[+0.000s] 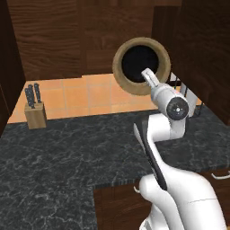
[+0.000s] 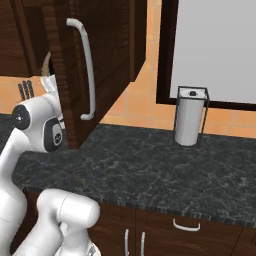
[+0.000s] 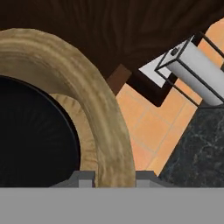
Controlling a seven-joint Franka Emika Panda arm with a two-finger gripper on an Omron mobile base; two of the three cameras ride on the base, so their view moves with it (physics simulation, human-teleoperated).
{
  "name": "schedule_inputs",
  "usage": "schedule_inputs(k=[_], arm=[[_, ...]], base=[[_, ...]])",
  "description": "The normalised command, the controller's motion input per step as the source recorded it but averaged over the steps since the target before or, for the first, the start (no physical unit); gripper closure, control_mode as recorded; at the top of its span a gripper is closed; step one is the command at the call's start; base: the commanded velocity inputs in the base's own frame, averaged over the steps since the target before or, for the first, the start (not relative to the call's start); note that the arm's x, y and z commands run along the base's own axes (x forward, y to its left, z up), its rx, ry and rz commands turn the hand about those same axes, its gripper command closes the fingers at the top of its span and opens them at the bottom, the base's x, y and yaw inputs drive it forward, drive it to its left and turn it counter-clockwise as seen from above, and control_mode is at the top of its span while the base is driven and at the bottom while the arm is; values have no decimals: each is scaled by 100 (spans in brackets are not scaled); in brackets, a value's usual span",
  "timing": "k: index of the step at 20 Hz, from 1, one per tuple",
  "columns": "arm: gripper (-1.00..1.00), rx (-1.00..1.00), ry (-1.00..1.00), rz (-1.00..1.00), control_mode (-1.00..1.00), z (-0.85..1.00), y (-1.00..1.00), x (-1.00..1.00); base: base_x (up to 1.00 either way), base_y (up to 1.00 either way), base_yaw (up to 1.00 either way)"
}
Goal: Pick up the bowls on the counter and stack them on top of one another in the open cabinet. Place the smaller bowl on top of the larger bowl.
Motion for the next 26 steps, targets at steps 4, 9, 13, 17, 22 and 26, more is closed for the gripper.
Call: schedule_inputs(k=[4, 9, 13, 17, 22, 26], arm=[[100, 0, 30, -2, -100, 98, 12, 100], [100, 0, 36, 0, -100, 64, 15, 61], [100, 0, 21, 0, -100, 12, 1, 25], [100, 0, 0, -2, -100, -5, 0, 31], [100, 0, 1, -9, -100, -4, 0, 69], [-100, -1, 0, -8, -100, -8, 0, 64]], base=[[0, 0, 0], [0, 0, 0], [0, 0, 0], [0, 0, 0], [0, 0, 0], [0, 0, 0]])
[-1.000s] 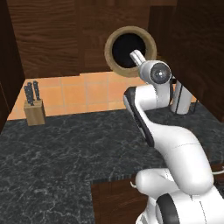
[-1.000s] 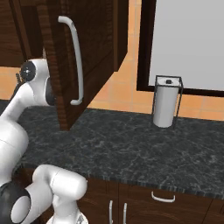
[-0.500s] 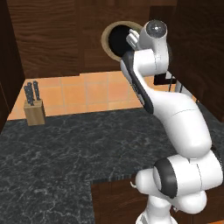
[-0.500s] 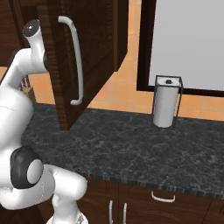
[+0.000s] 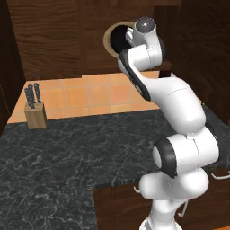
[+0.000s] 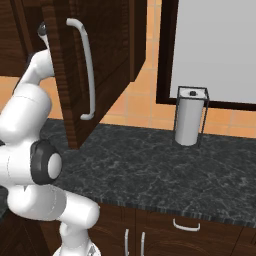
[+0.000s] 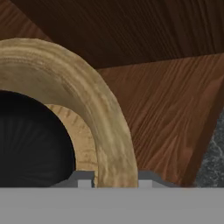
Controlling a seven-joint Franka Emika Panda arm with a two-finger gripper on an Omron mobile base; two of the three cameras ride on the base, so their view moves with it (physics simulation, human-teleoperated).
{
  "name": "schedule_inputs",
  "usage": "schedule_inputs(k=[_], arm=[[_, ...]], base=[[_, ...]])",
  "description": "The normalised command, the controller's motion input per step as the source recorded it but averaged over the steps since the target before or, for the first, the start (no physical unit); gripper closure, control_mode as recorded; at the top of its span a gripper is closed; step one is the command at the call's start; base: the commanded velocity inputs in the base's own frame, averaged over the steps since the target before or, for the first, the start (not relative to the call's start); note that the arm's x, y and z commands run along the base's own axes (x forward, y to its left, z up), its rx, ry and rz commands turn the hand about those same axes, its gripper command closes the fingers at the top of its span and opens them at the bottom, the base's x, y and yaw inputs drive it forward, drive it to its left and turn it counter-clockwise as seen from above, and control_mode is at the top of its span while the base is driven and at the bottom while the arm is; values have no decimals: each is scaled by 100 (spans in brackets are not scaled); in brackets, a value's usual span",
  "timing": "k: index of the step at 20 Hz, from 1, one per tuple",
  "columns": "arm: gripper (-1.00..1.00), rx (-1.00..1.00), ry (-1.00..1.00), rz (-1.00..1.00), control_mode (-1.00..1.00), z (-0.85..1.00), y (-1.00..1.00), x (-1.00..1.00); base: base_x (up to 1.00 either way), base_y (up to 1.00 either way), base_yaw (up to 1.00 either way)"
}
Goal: Pick up the bowls on the counter and stack them on top of one another in the open cabinet. Place the smaller bowl on top of the larger bowl.
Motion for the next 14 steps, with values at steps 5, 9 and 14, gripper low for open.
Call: schedule_inputs(k=[5, 9, 14], arm=[[-100, 0, 0, 0, -100, 0, 0, 7], [-100, 0, -3, 0, -100, -2, 0, -72], [-100, 0, -23, 0, -100, -33, 0, -100]], base=[[0, 0, 0], [0, 0, 0], [0, 0, 0]])
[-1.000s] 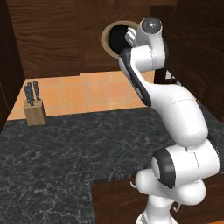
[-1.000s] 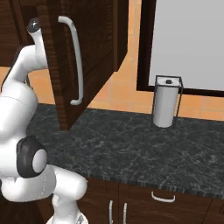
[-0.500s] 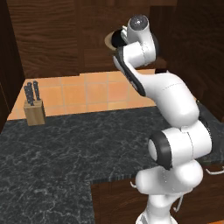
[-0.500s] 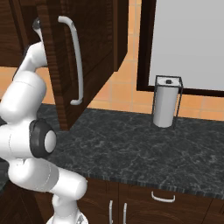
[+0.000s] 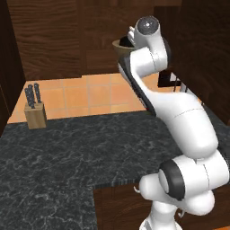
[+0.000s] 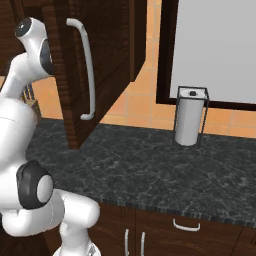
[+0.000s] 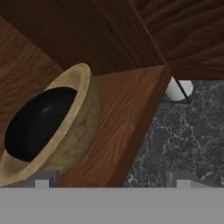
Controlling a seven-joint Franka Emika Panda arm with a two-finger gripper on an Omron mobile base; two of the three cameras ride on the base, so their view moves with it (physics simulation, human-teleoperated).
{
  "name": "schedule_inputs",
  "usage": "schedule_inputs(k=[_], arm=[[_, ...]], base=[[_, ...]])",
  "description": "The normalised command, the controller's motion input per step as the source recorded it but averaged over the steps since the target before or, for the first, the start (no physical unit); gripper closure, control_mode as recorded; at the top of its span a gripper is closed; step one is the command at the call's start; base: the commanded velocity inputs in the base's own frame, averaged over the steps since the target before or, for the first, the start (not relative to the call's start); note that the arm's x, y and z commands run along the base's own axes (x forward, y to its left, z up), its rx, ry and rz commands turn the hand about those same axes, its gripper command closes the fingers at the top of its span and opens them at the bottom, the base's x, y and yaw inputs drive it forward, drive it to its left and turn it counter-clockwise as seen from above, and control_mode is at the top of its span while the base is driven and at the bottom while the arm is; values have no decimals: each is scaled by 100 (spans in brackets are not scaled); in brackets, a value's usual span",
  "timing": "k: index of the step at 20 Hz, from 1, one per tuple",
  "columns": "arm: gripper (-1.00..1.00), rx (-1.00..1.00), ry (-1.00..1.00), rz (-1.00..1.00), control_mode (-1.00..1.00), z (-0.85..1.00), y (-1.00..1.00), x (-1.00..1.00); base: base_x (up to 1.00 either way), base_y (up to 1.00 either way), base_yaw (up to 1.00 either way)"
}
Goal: Pick up the bowls on the counter and stack them on top of one another in the open cabinet. Place the smaller bowl on top of the larger bowl.
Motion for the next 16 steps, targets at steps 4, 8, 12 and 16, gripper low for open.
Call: schedule_inputs(k=[4, 8, 12, 16], arm=[[-100, 0, -18, 0, -100, -87, 6, -100], [-100, -8, -4, 0, -100, -100, 3, -100], [-100, -15, -4, 0, -100, -100, 7, -100], [-100, -32, -54, 0, -100, -92, 0, -100]], base=[[0, 0, 0], [0, 0, 0], [0, 0, 0], [0, 0, 0]])
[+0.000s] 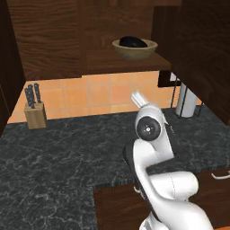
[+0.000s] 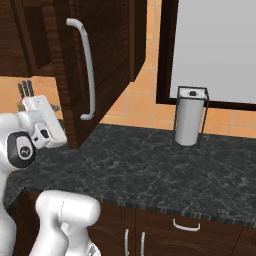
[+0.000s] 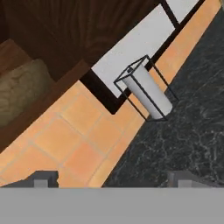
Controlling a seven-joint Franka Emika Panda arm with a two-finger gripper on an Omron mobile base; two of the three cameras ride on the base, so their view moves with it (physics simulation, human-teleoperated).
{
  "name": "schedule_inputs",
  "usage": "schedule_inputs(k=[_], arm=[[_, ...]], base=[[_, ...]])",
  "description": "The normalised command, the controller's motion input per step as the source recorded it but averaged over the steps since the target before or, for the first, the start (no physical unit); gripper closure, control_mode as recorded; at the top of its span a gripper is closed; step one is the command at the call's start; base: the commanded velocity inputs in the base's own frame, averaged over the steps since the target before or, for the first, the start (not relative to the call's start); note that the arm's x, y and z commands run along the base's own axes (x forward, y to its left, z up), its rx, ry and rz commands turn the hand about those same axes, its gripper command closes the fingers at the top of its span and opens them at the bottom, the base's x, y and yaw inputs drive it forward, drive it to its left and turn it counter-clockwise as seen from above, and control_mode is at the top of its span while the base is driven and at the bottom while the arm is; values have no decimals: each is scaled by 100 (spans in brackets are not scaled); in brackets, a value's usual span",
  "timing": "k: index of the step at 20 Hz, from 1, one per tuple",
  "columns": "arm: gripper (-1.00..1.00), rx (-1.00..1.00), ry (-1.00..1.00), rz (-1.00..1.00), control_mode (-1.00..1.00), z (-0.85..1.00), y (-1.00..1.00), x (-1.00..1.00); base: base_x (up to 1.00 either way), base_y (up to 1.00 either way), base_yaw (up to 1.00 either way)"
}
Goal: Pick up the bowls on the counter and stack them on top of one another in the open cabinet. Place the smaller bowl on top of the larger bowl.
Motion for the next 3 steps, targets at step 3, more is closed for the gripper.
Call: schedule_inputs(k=[3], arm=[[-100, -53, -93, 0, -100, -11, 0, -100]], base=[[0, 0, 0]])
